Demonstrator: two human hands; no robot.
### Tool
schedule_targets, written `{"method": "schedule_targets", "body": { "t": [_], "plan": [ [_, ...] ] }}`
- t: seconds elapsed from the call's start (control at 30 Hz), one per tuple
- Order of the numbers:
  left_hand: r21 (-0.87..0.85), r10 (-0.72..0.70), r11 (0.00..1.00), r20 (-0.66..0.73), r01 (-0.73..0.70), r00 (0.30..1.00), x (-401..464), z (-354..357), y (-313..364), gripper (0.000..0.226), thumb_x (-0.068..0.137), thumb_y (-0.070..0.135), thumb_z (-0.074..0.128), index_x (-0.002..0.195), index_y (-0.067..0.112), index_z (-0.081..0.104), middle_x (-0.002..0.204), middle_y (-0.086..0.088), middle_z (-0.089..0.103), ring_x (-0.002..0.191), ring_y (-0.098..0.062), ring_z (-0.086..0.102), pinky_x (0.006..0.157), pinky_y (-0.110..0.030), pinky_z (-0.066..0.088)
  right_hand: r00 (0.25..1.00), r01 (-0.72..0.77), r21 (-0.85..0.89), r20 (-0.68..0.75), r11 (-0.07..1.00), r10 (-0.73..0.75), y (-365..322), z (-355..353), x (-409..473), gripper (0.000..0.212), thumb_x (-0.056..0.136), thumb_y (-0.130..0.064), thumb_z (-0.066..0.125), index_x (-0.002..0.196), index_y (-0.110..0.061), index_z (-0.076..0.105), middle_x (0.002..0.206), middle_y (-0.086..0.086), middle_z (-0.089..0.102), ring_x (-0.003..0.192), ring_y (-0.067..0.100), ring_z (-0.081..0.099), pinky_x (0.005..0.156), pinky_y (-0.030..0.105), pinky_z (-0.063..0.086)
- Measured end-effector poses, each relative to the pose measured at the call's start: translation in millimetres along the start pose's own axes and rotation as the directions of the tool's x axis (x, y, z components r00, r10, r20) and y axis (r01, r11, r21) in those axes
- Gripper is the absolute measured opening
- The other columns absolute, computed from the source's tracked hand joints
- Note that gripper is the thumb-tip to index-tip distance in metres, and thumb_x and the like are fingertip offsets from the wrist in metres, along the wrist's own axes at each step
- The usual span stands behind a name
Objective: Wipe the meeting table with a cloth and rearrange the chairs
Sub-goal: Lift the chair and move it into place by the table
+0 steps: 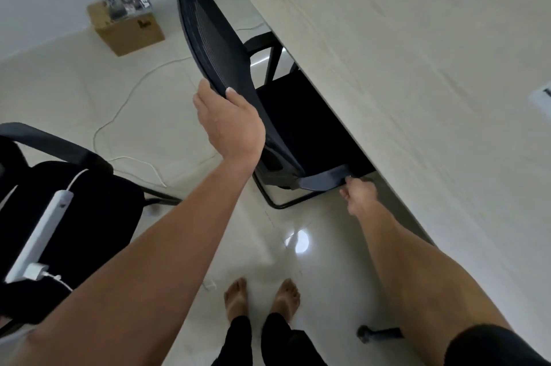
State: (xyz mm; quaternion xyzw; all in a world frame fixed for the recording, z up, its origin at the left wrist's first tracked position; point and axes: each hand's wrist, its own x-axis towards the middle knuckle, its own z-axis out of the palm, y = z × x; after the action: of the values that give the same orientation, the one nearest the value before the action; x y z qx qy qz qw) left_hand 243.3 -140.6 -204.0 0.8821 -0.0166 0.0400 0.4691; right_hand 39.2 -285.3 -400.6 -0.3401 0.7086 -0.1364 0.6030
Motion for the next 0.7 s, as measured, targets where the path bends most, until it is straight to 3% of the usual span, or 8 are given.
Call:
{"method": "schedule_targets", "body": {
  "t": [0.1,0.17,0.23,0.3,0.47,0.57,0.7],
  "plan": [
    [0.018,-0.009,1.000,0.074,0.008,0.997,4,-10,2,0.039,0.107,0.024,0.050,0.142,0.006,0.047,0.139,-0.010,0.054,0.127,-0.031,0.056,0.104,-0.045,0.048,0.997,0.072,-0.055,0.029,0.996,-0.070,-9,-3,-36,0.038,0.102,-0.001,0.058,0.140,0.000,0.051,0.095,0.015,0.060,0.069,0.020,0.053,0.063,0.035,0.049],
    [0.030,0.032,0.999,0.144,-0.037,0.989,7,-24,2,0.039,0.105,0.028,0.053,0.138,0.007,0.049,0.135,-0.010,0.055,0.122,-0.031,0.057,0.102,-0.048,0.050,0.993,0.111,-0.077,0.054,0.991,-0.107,-14,-1,-62,0.032,0.103,-0.005,0.056,0.135,-0.009,0.054,0.103,0.016,0.063,0.072,0.022,0.059,0.066,0.039,0.052],
    [0.044,0.076,0.995,0.201,-0.087,0.977,11,-37,1,0.044,0.104,0.030,0.054,0.141,0.007,0.047,0.137,-0.013,0.055,0.124,-0.032,0.056,0.103,-0.046,0.049,0.981,0.186,-0.150,0.081,0.971,-0.176,-15,5,-77,0.028,0.101,-0.014,0.059,0.129,-0.017,0.058,0.118,0.017,0.068,0.095,0.030,0.069,0.085,0.047,0.061],
    [0.035,0.110,0.992,0.264,-0.123,0.958,18,-50,3,0.053,0.104,0.033,0.054,0.148,0.008,0.041,0.145,-0.014,0.050,0.130,-0.032,0.055,0.108,-0.048,0.048,0.964,0.261,-0.186,0.110,0.947,-0.244,-19,12,-93,0.033,0.101,-0.022,0.059,0.133,-0.018,0.059,0.124,0.014,0.068,0.111,0.032,0.068,0.098,0.056,0.058],
    [0.061,0.235,0.957,0.409,-0.283,0.882,60,-69,11,0.053,0.106,0.034,0.052,0.152,0.010,0.043,0.153,-0.011,0.044,0.138,-0.029,0.049,0.116,-0.043,0.041,0.877,0.478,-0.188,0.145,0.858,-0.457,-58,20,-175,0.026,0.109,-0.021,0.051,0.135,-0.020,0.056,0.102,-0.002,0.066,0.088,0.019,0.067,0.088,0.051,0.058],
    [0.078,0.322,0.912,0.470,-0.402,0.822,94,-70,12,0.048,0.107,0.033,0.049,0.150,0.010,0.047,0.152,-0.010,0.044,0.140,-0.028,0.045,0.114,-0.042,0.038,0.831,0.556,-0.176,0.116,0.812,-0.544,-74,33,-200,0.029,0.110,-0.017,0.046,0.137,-0.021,0.056,0.108,-0.004,0.066,0.088,0.016,0.066,0.085,0.047,0.059],
    [0.048,0.420,0.844,0.557,-0.533,0.716,144,-58,10,0.047,0.107,0.032,0.049,0.147,0.008,0.051,0.151,-0.010,0.049,0.139,-0.030,0.045,0.118,-0.045,0.038,0.810,0.579,-0.157,-0.003,0.800,-0.587,-88,55,-227,0.038,0.109,-0.003,0.037,0.124,-0.014,0.070,0.120,0.000,0.067,0.094,0.012,0.067,0.077,0.029,0.055]
  ]
}}
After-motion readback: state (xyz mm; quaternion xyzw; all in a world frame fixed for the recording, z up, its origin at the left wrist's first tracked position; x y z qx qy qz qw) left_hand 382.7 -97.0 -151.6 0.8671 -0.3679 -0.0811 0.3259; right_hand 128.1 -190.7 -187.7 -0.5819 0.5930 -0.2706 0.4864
